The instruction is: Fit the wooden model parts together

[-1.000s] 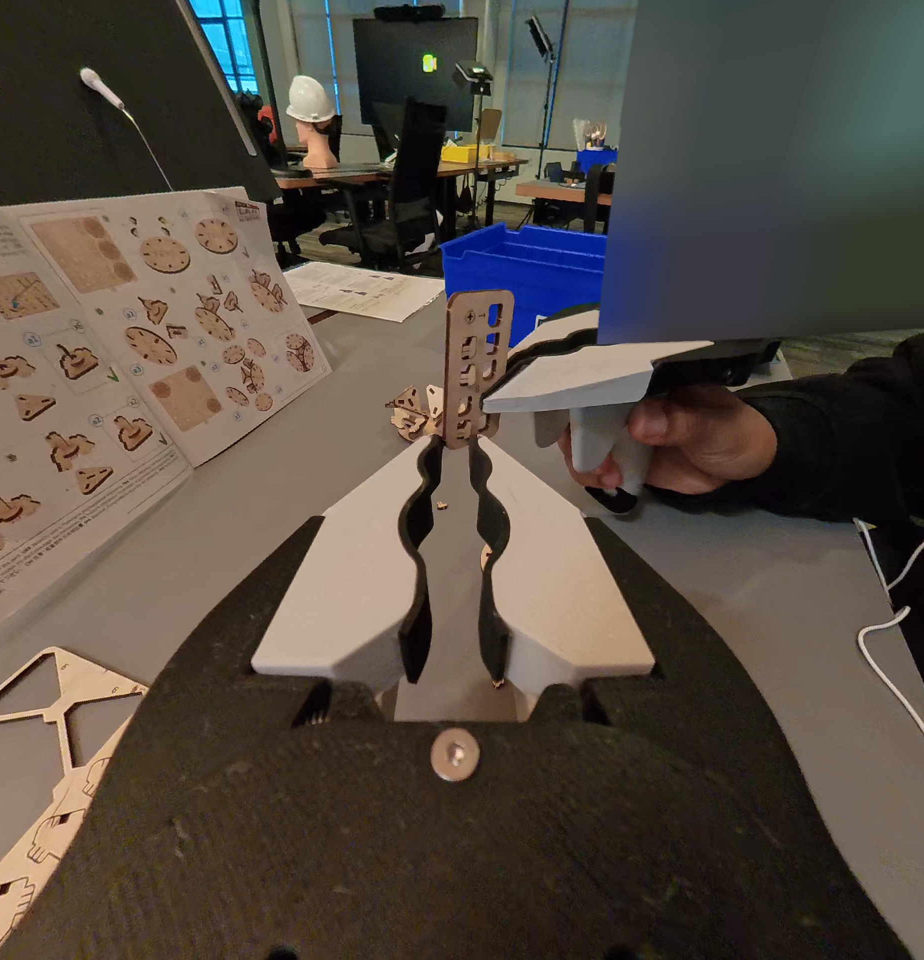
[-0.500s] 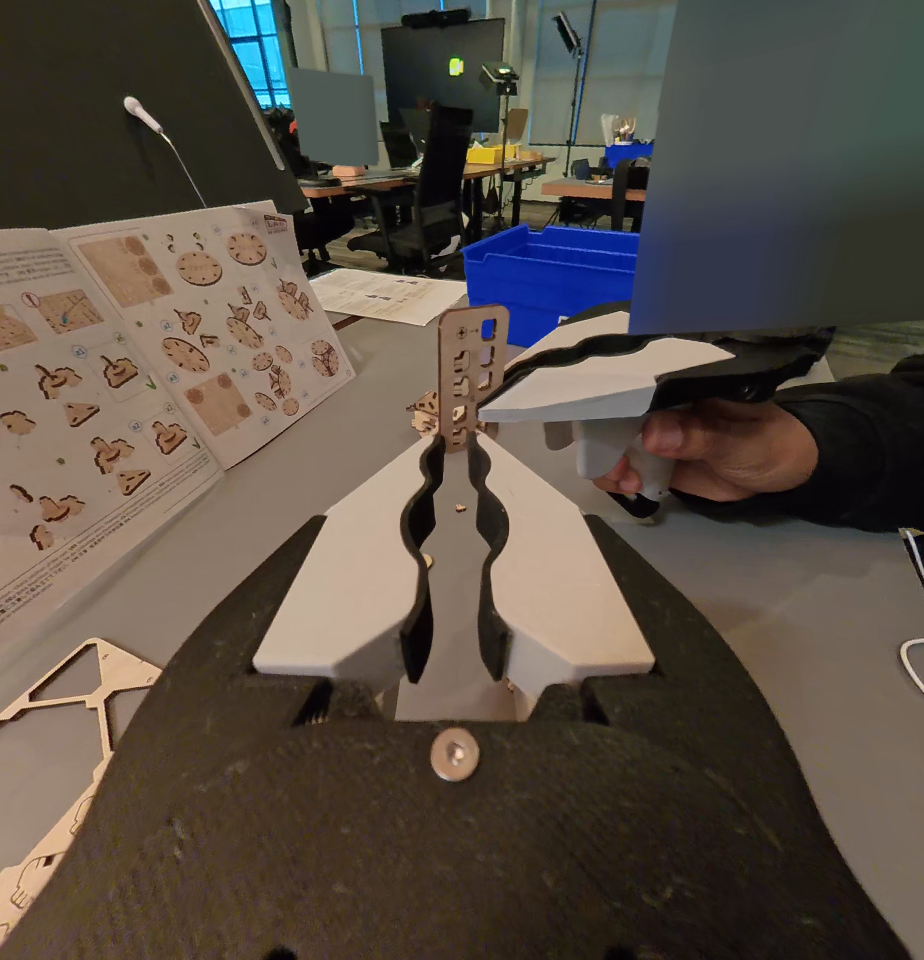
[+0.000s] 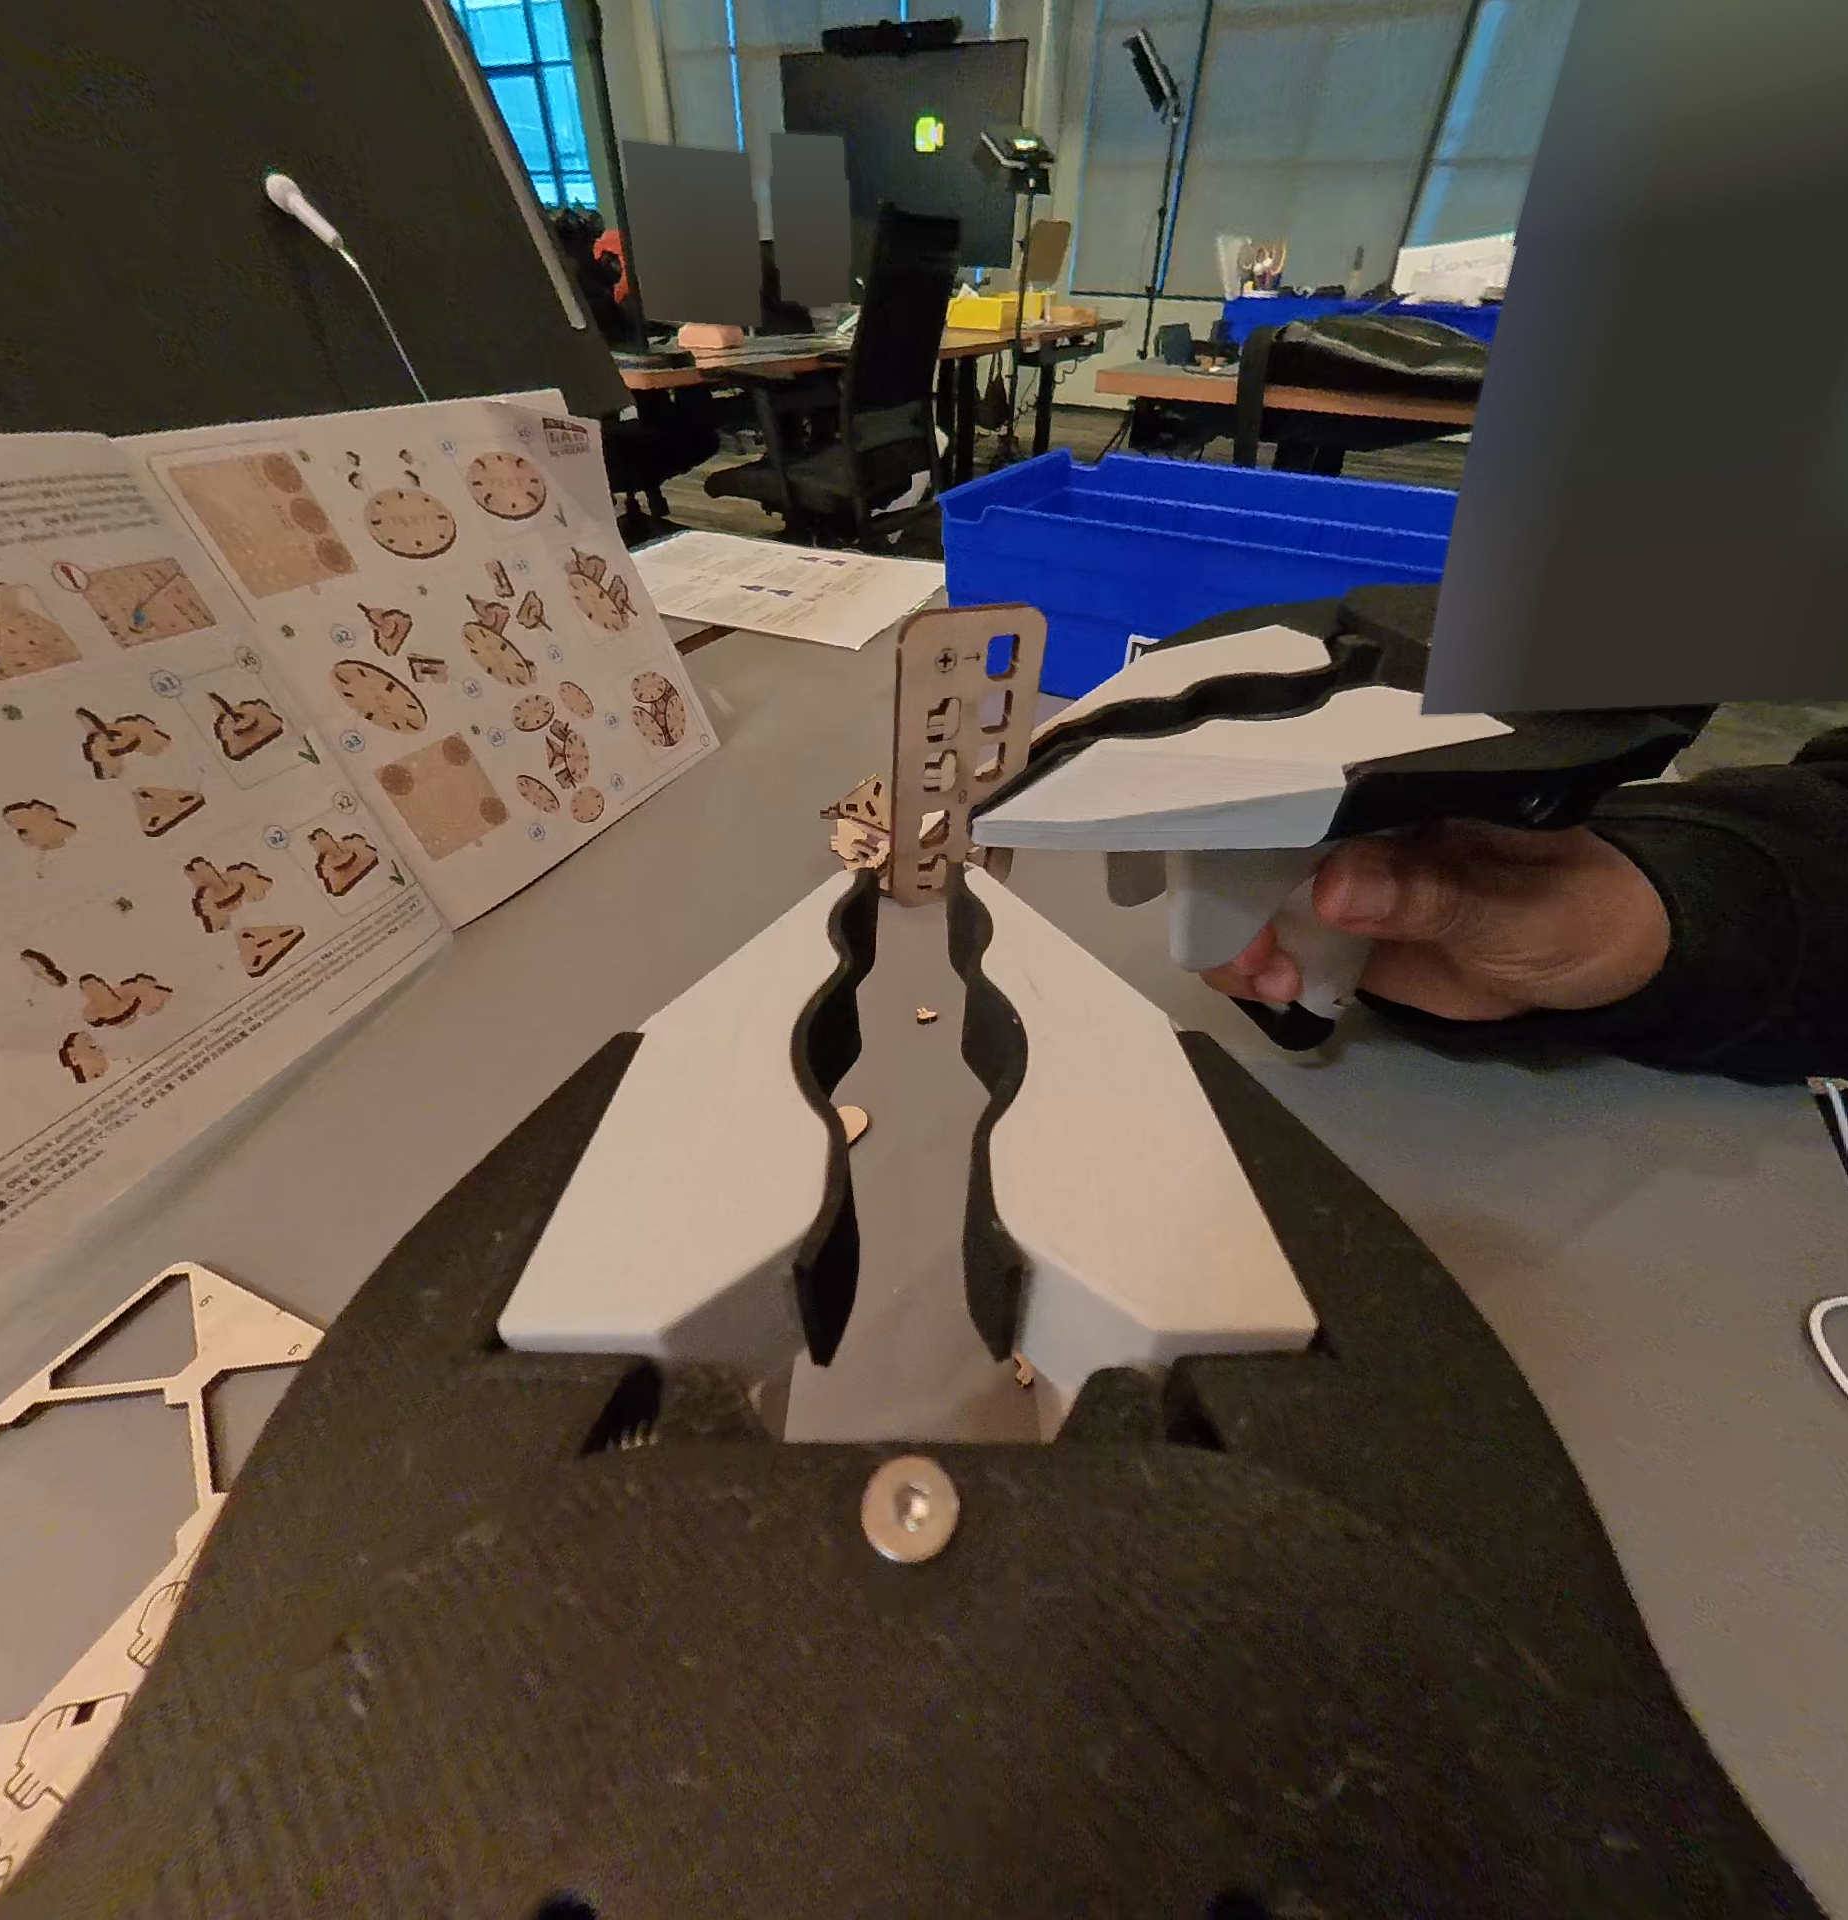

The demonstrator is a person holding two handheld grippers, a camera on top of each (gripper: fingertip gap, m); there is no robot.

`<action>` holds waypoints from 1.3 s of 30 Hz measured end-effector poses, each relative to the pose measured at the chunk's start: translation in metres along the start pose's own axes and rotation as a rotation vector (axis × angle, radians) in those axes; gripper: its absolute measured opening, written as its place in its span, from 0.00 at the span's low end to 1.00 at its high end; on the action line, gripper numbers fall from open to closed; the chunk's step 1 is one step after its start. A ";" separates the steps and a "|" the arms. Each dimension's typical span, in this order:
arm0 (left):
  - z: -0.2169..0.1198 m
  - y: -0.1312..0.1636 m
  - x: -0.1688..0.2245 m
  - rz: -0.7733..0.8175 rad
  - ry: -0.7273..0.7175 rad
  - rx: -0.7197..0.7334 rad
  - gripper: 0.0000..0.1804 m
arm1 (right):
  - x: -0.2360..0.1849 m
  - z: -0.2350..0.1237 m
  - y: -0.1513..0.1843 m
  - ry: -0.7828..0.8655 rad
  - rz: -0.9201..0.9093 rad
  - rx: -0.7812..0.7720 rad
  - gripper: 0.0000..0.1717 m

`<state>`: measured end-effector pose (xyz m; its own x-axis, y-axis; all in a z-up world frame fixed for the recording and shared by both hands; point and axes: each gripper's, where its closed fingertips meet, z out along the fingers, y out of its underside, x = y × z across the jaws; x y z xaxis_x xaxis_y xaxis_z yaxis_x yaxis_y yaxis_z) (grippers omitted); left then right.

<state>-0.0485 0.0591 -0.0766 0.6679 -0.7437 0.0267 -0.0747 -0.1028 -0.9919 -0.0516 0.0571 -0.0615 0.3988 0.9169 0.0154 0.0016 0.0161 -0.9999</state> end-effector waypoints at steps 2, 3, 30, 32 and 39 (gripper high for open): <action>0.000 0.000 0.001 0.003 0.002 0.001 0.06 | 0.000 0.001 0.001 0.001 -0.002 -0.005 0.00; 0.000 0.000 0.001 0.001 0.002 0.001 0.06 | 0.000 0.001 0.001 0.001 -0.002 -0.004 0.00; -0.001 0.003 -0.003 -0.081 0.034 -0.068 0.00 | 0.007 -0.001 0.004 -0.032 0.062 -0.022 0.00; -0.004 -0.002 0.000 -0.094 0.070 -0.045 0.00 | 0.020 -0.004 0.002 0.008 0.058 -0.022 0.00; -0.005 -0.003 -0.010 -0.113 0.024 -0.018 0.10 | 0.016 -0.002 0.005 -0.029 0.121 -0.019 0.00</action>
<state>-0.0588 0.0639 -0.0735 0.6547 -0.7425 0.1414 -0.0137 -0.1987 -0.9800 -0.0432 0.0714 -0.0666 0.3705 0.9228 -0.1059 -0.0279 -0.1030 -0.9943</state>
